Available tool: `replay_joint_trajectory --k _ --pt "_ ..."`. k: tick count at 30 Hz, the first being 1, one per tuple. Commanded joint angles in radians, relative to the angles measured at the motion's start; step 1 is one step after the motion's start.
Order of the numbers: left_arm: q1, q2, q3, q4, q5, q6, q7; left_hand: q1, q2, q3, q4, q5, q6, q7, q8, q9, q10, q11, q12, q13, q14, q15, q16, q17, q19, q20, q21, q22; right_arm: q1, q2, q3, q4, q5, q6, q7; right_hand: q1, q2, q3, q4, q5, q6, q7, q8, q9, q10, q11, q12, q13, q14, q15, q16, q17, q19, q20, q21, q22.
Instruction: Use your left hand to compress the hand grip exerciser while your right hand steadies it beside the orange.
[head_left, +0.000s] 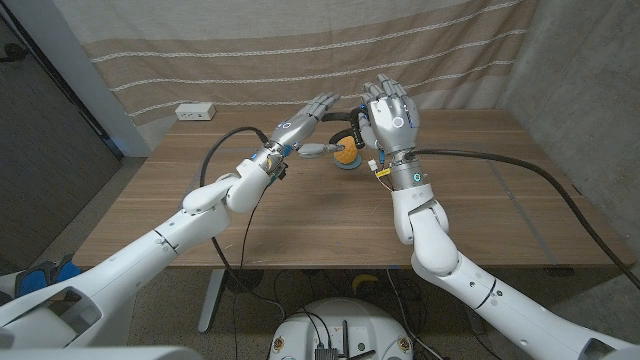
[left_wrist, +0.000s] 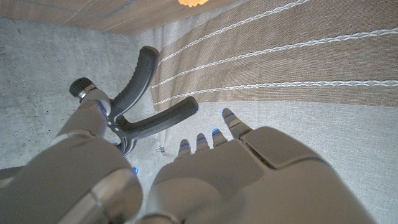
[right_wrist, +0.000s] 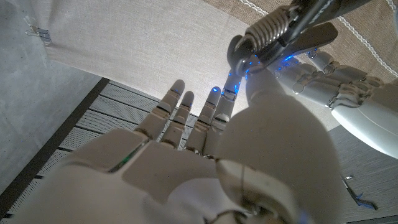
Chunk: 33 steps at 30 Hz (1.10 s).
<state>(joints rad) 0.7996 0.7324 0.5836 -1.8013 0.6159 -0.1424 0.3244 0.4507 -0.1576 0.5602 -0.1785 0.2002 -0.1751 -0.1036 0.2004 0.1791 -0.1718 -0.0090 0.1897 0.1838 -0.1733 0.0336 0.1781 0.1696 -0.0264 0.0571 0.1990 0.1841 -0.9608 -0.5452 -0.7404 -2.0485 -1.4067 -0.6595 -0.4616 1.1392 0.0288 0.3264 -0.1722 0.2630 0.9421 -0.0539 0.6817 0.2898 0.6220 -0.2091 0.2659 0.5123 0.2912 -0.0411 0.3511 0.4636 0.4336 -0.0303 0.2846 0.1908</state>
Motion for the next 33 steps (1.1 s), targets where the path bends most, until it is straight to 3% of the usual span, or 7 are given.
replay_joint_trajectory --k 1,12,19,25,29,30,33 --pt "-0.006 -0.016 0.022 0.010 0.069 0.034 0.043 0.018 -0.003 -0.005 0.003 0.008 -0.104 -0.007 0.005 0.006 -0.091 -0.001 0.003 0.004 -0.048 0.001 0.003 0.006 0.000 0.006 0.002 0.001 0.012 0.008 0.002 0.003 -0.006 0.034 -0.011 -0.001 0.013 0.012 0.006 0.005 0.028 0.010 0.019 0.043 0.005 -0.003 -0.002 0.005 -0.004 -0.172 -0.002 0.001 0.004 0.006 -0.001 0.002" --pt "-0.013 -0.041 0.045 0.038 0.136 0.061 0.140 0.049 0.001 -0.013 0.002 0.007 -0.085 -0.012 0.018 0.006 -0.062 -0.010 0.014 0.004 -0.005 0.000 0.016 0.006 0.043 0.008 0.017 0.000 0.019 -0.003 0.001 -0.009 0.006 0.078 -0.008 -0.001 0.012 0.016 0.004 0.008 0.029 0.009 0.017 0.044 0.006 -0.002 -0.004 0.007 -0.005 -0.174 -0.002 0.003 0.004 0.013 -0.001 0.002" --pt "-0.009 -0.083 0.054 0.084 0.145 0.064 0.258 0.110 0.002 -0.026 0.000 -0.003 -0.031 -0.011 0.044 0.007 0.016 -0.034 0.031 0.004 0.092 0.005 0.028 0.005 0.149 0.005 0.045 0.000 0.022 -0.008 -0.002 -0.015 0.018 0.110 -0.006 -0.003 0.012 0.018 0.004 0.010 0.032 0.009 0.017 0.045 0.007 -0.002 -0.006 0.008 -0.003 -0.173 -0.001 0.004 0.005 0.016 -0.001 0.002" --pt "-0.017 -0.120 0.068 0.139 0.144 0.050 0.365 0.182 0.003 -0.035 -0.003 -0.014 0.049 -0.005 0.079 0.008 0.112 -0.057 0.047 0.006 0.214 -0.019 0.038 0.005 0.240 -0.008 0.064 0.001 0.021 -0.014 0.001 -0.024 0.047 0.142 -0.010 -0.005 0.010 0.020 0.004 0.011 0.033 0.008 0.017 0.047 0.010 -0.003 -0.006 0.009 -0.003 -0.171 -0.003 0.004 0.005 0.017 -0.001 0.002" --pt "-0.023 -0.139 0.074 0.172 0.128 0.028 0.423 0.284 0.021 -0.036 -0.003 -0.024 0.162 0.019 0.128 0.010 0.231 -0.106 0.062 0.008 0.348 -0.081 0.044 0.004 0.315 -0.024 0.076 0.004 0.019 -0.021 0.005 -0.031 0.058 0.158 -0.007 -0.007 0.010 0.020 0.004 0.011 0.032 0.010 0.016 0.048 0.011 -0.003 -0.007 0.010 -0.004 -0.172 -0.002 0.005 0.005 0.019 -0.001 0.002" --pt "-0.026 -0.140 0.076 0.176 0.122 0.024 0.423 0.301 0.025 -0.037 -0.002 -0.023 0.175 0.025 0.133 0.010 0.246 -0.105 0.062 0.008 0.375 -0.095 0.046 0.004 0.330 -0.028 0.080 0.005 0.019 -0.022 0.005 -0.032 0.059 0.159 -0.006 -0.006 0.010 0.020 0.004 0.012 0.034 0.010 0.016 0.048 0.011 -0.002 -0.007 0.010 -0.005 -0.172 -0.002 0.005 0.005 0.019 -0.001 0.002" --pt "-0.036 -0.145 0.081 0.195 0.103 -0.003 0.438 0.362 0.086 -0.021 0.004 -0.013 0.215 0.058 0.146 0.011 0.305 -0.104 0.066 0.008 0.434 -0.110 0.044 0.004 0.376 -0.037 0.093 0.009 0.017 -0.024 0.009 -0.034 0.063 0.164 -0.010 -0.007 0.010 0.021 0.004 0.012 0.033 0.007 0.016 0.048 0.013 -0.002 -0.006 0.011 -0.005 -0.173 -0.002 0.005 0.005 0.021 -0.001 0.002"
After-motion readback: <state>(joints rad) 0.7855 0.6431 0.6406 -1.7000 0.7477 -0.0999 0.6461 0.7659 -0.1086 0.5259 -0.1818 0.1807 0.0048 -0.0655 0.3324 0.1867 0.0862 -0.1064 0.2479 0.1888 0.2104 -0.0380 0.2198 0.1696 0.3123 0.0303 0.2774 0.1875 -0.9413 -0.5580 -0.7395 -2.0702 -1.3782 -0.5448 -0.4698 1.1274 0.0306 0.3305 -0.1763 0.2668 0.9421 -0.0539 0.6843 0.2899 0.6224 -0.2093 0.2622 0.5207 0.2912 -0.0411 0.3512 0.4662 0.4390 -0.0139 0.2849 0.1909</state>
